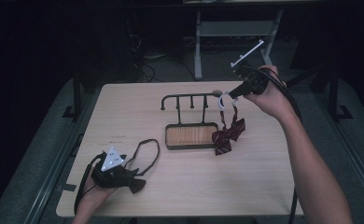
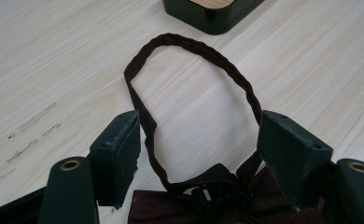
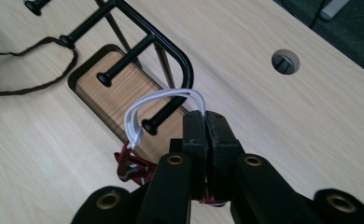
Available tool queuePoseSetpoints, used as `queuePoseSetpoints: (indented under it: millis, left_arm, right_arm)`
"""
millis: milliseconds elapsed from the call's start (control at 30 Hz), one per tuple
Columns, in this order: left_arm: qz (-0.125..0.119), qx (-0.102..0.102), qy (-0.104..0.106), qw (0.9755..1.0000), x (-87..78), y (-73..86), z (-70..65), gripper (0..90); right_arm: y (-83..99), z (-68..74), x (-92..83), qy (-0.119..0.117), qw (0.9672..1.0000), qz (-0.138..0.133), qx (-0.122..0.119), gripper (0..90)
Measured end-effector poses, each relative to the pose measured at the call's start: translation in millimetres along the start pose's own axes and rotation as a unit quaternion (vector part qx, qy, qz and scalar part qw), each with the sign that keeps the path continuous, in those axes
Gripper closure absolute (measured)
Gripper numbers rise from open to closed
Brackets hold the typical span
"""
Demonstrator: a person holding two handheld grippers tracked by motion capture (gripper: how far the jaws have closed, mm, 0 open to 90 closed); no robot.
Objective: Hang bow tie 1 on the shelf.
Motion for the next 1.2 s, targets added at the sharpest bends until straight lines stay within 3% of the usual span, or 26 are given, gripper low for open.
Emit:
queuePoseSetpoints:
  millis: [300,567,733,1200]
  left_arm:
    - [0.000,-0.001,0.002,1.0000,0.7,-0.3,-0.8,30.8]
    - [0.001,0.000,0.003,1.0000,0.4,0.3,-0.3,30.8]
    - [0.001,-0.001,0.004,1.0000,1.0,0.2,-0.9,30.8]
    - [0.006,0.000,0.005,1.0000,1.6,0.9,-2.2,30.7]
  right_arm:
    - [-7.2,-0.2,0.0,0.007,1.0000,0.000,0.001,87.4]
    - [-7.8,-9.0,10.2,0.006,0.9998,0.011,0.013,86.6]
    - [-4.4,-14.1,16.8,0.004,0.9997,0.013,0.022,80.6]
    - [12.0,-11.9,20.9,-0.025,0.9994,0.006,0.025,72.3]
Point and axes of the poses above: each handheld gripper's, and its own axes: x roughly forward along the jaws, y roughly out of its underside, z roughly to its left, the point moved 8 cm from there along x, roughly forward along the jaws, and after that the axes turned 7 degrees about z, right-handed, at the moved point
